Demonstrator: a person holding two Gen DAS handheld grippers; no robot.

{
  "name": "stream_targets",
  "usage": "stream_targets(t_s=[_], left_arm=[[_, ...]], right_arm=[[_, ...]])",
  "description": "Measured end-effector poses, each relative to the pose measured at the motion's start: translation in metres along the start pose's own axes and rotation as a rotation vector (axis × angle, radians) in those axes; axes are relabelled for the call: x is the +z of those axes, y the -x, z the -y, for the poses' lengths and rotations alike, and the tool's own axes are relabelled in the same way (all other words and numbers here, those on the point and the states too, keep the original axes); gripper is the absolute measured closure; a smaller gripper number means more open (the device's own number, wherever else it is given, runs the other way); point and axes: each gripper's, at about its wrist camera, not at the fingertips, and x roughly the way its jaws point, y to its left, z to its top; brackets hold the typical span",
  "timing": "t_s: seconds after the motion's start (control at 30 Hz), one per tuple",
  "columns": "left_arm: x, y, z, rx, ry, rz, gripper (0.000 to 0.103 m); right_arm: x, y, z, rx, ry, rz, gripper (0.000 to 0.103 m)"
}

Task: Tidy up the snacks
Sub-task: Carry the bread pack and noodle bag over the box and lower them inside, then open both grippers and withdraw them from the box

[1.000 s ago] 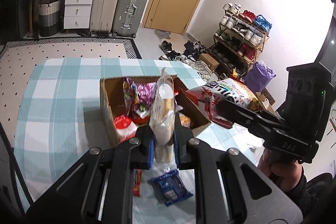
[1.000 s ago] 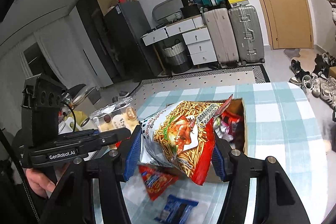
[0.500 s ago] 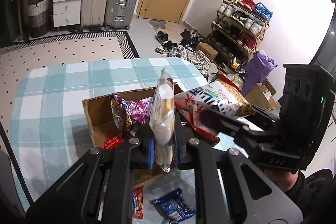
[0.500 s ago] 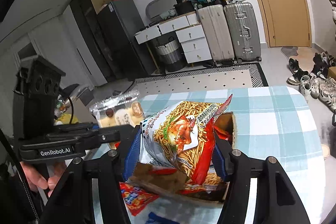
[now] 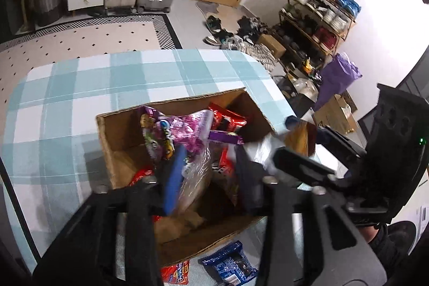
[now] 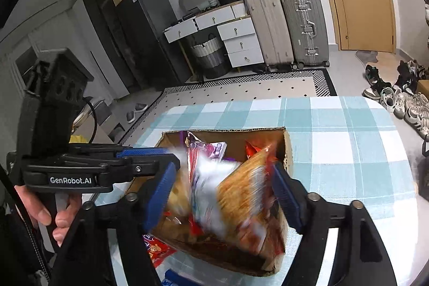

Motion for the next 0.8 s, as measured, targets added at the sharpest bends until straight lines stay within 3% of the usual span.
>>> stream_targets(t_s=[0.1, 0.6, 0.8], left_arm=[[-0.003, 0.009, -0.001, 0.039, -0.007, 0.029, 0.048], [-0.043, 0.059, 0.014, 0.147, -0.022, 0.056, 0.044], [-0.064, 0.080, 0.018, 0.186, -0.013, 0.082, 0.038]], right_arm=[[-0.001, 0.008, 0.002, 0.000, -0.001, 0.030, 0.020], [-0.012, 0.056, -0.033, 0.001, 0.039, 0.067, 0.015], [-0.020, 0.071, -0.045, -0.005, 0.042, 0.072, 0.012]])
